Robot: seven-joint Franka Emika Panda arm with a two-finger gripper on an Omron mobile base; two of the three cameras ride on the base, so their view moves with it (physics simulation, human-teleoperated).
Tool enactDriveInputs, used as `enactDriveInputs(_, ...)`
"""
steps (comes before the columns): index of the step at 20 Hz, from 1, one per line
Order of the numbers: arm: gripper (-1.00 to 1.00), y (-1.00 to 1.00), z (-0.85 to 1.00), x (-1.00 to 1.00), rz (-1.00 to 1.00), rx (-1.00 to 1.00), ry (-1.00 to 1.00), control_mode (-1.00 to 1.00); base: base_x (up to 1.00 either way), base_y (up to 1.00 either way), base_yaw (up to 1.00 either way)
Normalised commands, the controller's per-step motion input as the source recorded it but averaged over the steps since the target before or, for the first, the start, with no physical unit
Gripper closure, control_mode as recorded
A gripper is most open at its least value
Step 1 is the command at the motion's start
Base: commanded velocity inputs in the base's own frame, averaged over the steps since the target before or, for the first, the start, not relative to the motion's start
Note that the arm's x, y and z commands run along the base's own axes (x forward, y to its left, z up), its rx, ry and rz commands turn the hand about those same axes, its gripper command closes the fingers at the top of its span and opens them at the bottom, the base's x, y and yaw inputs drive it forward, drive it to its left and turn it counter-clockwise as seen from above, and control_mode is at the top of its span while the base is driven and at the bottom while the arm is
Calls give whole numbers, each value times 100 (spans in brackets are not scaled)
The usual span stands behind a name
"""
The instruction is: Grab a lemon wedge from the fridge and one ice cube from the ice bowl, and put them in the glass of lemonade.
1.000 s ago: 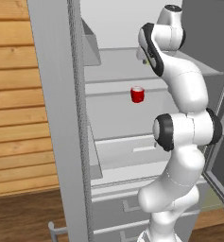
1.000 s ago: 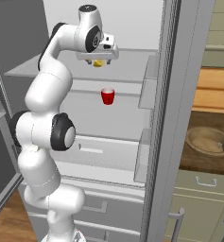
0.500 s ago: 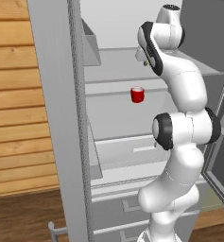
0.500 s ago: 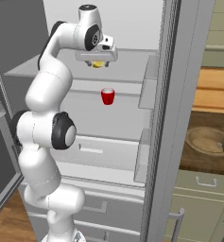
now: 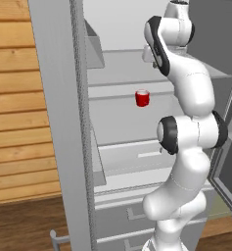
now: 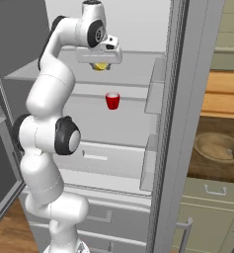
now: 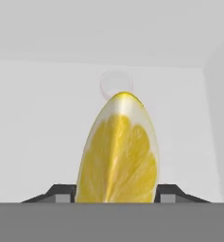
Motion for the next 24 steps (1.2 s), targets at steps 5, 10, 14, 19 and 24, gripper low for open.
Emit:
enactDriveInputs(5,100,2,-35,-100,4,1,-16,-100,0,0,0)
enactDriveInputs(10,100,4,-7,-100,5,0,-10,-100,0,0,0)
enactDriveInputs(14,100,0,-3,-100,4,0,-4,-100,0,0,0)
enactDriveInputs(19,100,5,-37,-100,3,0,0,-100,0,0,0)
enactDriveInputs(24,100,24,-80,-91,2,0,16,-100,0,0,0)
